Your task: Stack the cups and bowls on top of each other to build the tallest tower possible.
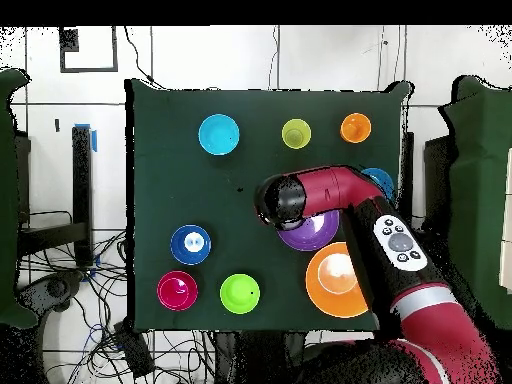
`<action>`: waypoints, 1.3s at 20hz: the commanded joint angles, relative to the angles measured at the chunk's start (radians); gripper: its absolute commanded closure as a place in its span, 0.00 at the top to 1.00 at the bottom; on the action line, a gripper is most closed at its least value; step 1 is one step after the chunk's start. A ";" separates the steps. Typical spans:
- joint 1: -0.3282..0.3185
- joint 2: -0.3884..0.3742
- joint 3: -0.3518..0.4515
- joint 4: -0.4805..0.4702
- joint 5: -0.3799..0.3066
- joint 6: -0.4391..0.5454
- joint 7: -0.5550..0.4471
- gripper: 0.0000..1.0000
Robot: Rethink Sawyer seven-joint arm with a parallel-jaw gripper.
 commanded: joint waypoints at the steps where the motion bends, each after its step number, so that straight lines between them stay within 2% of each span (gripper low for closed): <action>1: 0.033 0.034 -0.041 -0.050 -0.048 0.062 -0.061 1.00; 4: 0.026 0.036 -0.014 -0.067 -0.049 0.073 -0.130 1.00; 7: 0.035 -0.006 -0.064 -0.040 -0.042 0.053 -0.017 1.00; 11: 0.047 -0.016 -0.120 -0.008 -0.012 0.062 0.095 1.00; 14: 0.067 -0.049 -0.181 0.053 0.029 -0.011 0.263 1.00; 17: 0.081 -0.071 -0.226 0.114 0.062 -0.112 0.384 1.00; 18: 0.076 -0.058 -0.217 0.112 0.059 -0.140 0.363 1.00; 19: 0.084 -0.050 -0.227 0.112 0.060 -0.182 0.391 1.00; 22: 0.095 -0.040 -0.247 0.119 0.085 -0.219 0.434 1.00; 26: 0.109 -0.044 -0.261 0.127 0.073 -0.263 0.449 1.00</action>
